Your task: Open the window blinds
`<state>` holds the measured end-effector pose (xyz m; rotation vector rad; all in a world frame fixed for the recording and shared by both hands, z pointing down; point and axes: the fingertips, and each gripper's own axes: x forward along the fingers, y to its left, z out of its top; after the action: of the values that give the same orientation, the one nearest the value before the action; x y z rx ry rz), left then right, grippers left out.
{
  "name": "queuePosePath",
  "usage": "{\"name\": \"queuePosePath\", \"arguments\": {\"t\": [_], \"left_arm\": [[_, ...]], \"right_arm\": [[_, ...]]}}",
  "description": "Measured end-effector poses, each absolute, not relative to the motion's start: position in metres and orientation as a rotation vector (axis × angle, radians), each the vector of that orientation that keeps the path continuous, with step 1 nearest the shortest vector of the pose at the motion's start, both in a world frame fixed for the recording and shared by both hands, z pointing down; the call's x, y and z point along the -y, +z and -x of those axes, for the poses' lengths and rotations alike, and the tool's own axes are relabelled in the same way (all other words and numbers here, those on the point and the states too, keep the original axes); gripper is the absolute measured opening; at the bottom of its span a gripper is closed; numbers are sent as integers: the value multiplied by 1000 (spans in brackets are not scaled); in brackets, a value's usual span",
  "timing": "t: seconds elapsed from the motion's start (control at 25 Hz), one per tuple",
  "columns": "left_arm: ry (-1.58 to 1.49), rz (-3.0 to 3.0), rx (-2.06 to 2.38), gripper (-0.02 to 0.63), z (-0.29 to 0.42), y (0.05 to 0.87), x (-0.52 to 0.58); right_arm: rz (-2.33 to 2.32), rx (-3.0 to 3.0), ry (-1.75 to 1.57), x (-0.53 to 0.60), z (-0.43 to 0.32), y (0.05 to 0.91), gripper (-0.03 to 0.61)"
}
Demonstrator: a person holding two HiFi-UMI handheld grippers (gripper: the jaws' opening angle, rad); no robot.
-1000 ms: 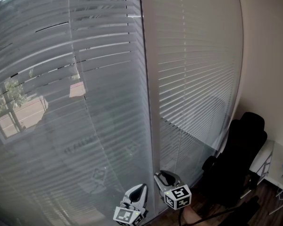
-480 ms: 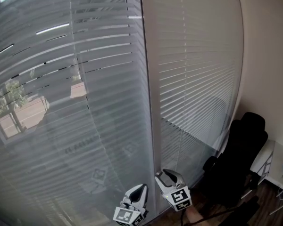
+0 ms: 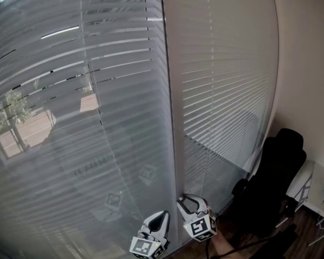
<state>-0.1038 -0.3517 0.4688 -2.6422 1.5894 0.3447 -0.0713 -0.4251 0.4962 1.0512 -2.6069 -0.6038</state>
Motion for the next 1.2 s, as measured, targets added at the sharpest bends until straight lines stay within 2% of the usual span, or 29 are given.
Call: {"name": "queuePosePath", "arguments": {"t": [0.76, 1.2], "left_arm": [[326, 2654, -1574, -8, 103, 472, 353], [322, 2664, -1565, -8, 99, 472, 353]], "right_arm": [[-1192, 2904, 8, 434, 61, 497, 133], [-1194, 2942, 185, 435, 60, 498, 133]]}}
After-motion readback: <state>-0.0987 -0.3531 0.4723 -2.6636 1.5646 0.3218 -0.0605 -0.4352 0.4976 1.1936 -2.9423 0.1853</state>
